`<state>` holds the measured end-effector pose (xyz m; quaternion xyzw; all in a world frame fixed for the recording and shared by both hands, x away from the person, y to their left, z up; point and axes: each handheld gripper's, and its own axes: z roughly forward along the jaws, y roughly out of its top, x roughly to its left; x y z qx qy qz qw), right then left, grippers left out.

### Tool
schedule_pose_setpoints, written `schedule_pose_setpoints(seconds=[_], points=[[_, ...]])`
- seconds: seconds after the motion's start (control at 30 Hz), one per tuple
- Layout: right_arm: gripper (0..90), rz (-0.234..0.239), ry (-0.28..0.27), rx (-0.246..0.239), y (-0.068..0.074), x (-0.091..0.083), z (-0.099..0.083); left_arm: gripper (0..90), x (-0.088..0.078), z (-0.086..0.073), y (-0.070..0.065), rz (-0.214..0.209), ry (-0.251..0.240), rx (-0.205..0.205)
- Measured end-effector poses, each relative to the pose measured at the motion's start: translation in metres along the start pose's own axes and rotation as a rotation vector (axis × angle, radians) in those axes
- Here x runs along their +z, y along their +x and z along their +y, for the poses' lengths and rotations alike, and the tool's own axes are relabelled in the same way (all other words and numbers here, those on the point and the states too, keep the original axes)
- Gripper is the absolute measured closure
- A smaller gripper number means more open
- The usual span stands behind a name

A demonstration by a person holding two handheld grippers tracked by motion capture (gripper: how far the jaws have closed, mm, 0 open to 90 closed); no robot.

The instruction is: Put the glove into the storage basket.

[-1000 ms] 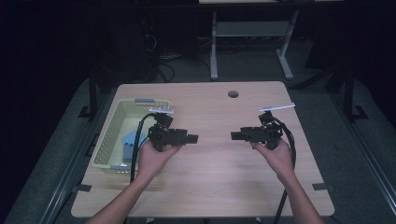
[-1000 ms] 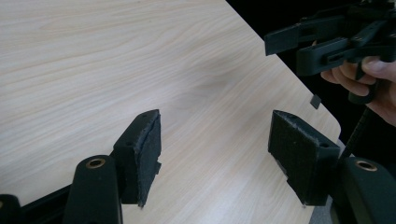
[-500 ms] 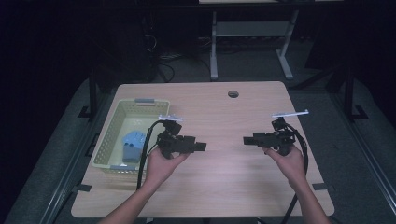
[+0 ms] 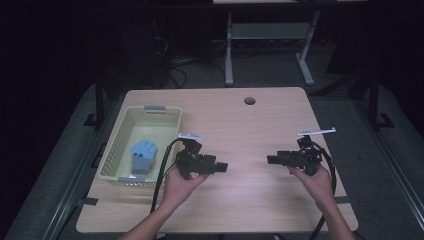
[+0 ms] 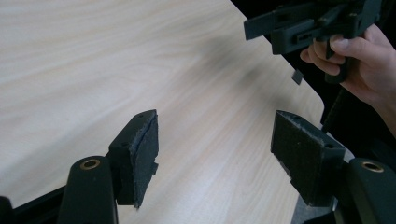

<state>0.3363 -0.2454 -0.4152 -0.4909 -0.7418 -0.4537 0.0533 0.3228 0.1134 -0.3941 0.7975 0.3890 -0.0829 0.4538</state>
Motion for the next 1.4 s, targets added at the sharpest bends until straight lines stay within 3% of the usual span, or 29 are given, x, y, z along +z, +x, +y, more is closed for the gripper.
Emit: schedule_pose_setpoints(seconds=[0.33, 0.43, 0.73, 1.23, 1.4], points=[[27.9, -0.009, 0.014, 0.015, -0.010, -0.005, -0.020, 29.2, 0.011, -0.019, -0.006, -0.013, 0.014, 0.016], [27.9, -0.011, 0.009, 0.023, -0.014, -0.009, -0.026, 28.3, 0.013, -0.024, -0.006, -0.036, 0.009, 0.010], [27.6, -0.018, 0.002, 0.038, -0.023, -0.018, -0.045, 25.5, 0.018, -0.042, -0.008, -0.035, -0.003, 0.027], [26.6, 0.004, -0.004, 0.024, -0.014, -0.022, -0.068, 24.4, 0.023, -0.079, -0.004, -0.071, 0.009, 0.001], [26.1, 0.027, 0.002, 0.029, -0.011, -0.017, -0.080, 24.4, 0.024, -0.082, -0.005, -0.090, 0.002, 0.004]])
